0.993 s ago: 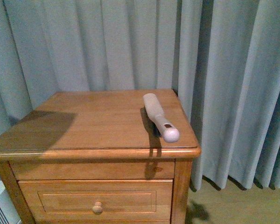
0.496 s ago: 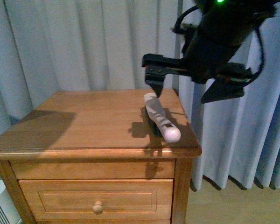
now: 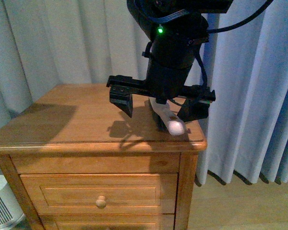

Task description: Clean up trash

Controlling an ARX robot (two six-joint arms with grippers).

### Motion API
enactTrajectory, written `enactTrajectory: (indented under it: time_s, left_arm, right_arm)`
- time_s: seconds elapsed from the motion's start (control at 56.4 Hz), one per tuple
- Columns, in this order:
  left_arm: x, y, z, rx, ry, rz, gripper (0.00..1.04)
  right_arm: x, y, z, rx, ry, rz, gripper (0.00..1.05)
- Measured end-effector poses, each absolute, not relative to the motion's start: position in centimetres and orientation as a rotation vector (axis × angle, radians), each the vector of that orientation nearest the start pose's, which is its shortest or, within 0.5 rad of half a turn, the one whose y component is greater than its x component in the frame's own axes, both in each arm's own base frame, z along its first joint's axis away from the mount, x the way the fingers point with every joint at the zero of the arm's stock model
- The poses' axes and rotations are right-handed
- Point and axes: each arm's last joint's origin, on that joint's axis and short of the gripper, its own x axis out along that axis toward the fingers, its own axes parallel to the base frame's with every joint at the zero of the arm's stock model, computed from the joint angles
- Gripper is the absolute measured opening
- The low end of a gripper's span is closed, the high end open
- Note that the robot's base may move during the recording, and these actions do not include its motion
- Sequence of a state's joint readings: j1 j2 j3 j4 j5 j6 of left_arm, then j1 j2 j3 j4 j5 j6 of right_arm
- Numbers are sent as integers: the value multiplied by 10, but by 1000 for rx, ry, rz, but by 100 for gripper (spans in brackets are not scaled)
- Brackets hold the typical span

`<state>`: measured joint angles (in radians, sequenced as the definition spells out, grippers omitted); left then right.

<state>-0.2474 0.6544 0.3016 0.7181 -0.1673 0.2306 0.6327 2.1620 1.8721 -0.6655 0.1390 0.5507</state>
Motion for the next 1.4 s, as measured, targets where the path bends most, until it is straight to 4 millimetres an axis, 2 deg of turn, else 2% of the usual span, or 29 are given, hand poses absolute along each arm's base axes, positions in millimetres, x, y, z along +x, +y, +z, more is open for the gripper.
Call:
enactTrajectory:
  time_s: [0.124, 0.177, 0.408, 0.514, 0.603, 0.674, 0.851, 0.869, 0.886, 0.904, 0.957, 0.975, 1.01, 1.064, 1.152, 1.223, 1.312, 1.4]
  left_arm:
    - [148, -32, 270, 153, -364, -37, 25]
    - [148, -32, 270, 153, -364, -37, 25]
    - [148, -32, 270, 153, -365, -38, 25]
    - [148, -32, 270, 153, -365, -38, 25]
    - [148, -32, 270, 153, -365, -38, 25]
    - [148, -32, 270, 153, -364, -37, 25]
    - [148, -32, 270, 153, -365, -38, 25]
    - [148, -32, 270, 153, -365, -38, 25]
    - [148, -32, 270, 153, -365, -38, 25]
    - [148, -33, 270, 154, -366, -44, 25]
    - [148, -32, 270, 153, -364, -38, 25]
    - [148, -32, 270, 152, -363, -31, 25]
    - [147, -32, 270, 149, -364, -27, 25]
    - [147, -32, 271, 147, -366, -26, 25]
    - [147, -32, 270, 150, -368, -43, 25]
    - [147, -32, 270, 150, -367, -43, 24]
    - [147, -32, 270, 149, -366, -38, 24]
    - [147, -32, 270, 148, -366, -36, 24]
  right_arm:
    - [382, 279, 228, 139, 986, 185, 97]
    - [382, 279, 226, 137, 988, 177, 92]
    - [385, 275, 225, 143, 985, 158, 62]
    - [385, 274, 222, 146, 990, 153, 46]
    - [384, 273, 217, 145, 1002, 153, 29]
    - [384, 273, 216, 149, 1005, 154, 20]
    - [383, 266, 215, 163, 978, 156, 19]
    - [363, 233, 274, 158, 677, 187, 19]
    - [363, 233, 272, 155, 678, 185, 19]
    - [339, 199, 267, 90, 481, 182, 19]
    - [316, 174, 269, 58, 359, 147, 19]
    - [303, 161, 274, 50, 294, 129, 19]
    - [288, 149, 281, 46, 229, 117, 19]
    - [248, 120, 302, 74, 70, 89, 19]
    - [196, 91, 328, 99, -108, 70, 19]
    - [166, 74, 347, 133, -228, 55, 19]
    - [148, 67, 356, 145, -312, 48, 19]
    - [149, 68, 337, 105, -267, 33, 19]
